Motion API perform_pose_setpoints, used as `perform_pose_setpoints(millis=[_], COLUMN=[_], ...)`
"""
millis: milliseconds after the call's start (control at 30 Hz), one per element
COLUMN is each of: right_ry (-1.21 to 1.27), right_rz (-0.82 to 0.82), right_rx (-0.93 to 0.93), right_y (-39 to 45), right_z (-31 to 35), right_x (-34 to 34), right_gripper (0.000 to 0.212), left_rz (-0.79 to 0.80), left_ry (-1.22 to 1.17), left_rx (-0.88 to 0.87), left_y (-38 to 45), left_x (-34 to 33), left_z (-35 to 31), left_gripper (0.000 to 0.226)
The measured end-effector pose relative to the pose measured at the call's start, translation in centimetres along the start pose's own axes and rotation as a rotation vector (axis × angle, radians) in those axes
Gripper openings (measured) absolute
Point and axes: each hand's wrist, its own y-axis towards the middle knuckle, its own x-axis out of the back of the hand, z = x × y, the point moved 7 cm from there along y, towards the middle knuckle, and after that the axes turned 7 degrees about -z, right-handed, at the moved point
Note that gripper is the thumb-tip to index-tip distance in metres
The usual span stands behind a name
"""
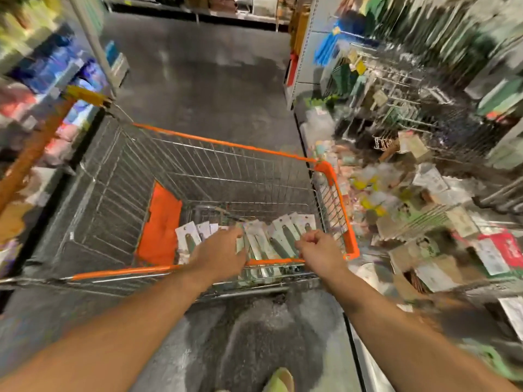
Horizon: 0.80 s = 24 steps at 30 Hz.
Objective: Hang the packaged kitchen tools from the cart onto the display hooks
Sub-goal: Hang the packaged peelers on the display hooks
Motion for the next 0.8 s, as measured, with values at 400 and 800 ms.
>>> perform_pose_setpoints(millis=[400,800], right_ry=[-0.354,-0.615], right_rz=[0.418,0.616], right_rx=[-0.037,-0.277], right_y=[11.5,19.6], right_z=[-4.3,-12.3], right_x=[-10.5,-19.8], right_gripper=[0.017,0.036], left_rz=[0.309,0.438], left_ry=[-0.141,-0.568], left_rx=[0.314,0.81], left_y=[10.0,15.8], left_x=[-9.6,-20.5], left_z=[5.3,10.1], left_gripper=[0.048,0.06])
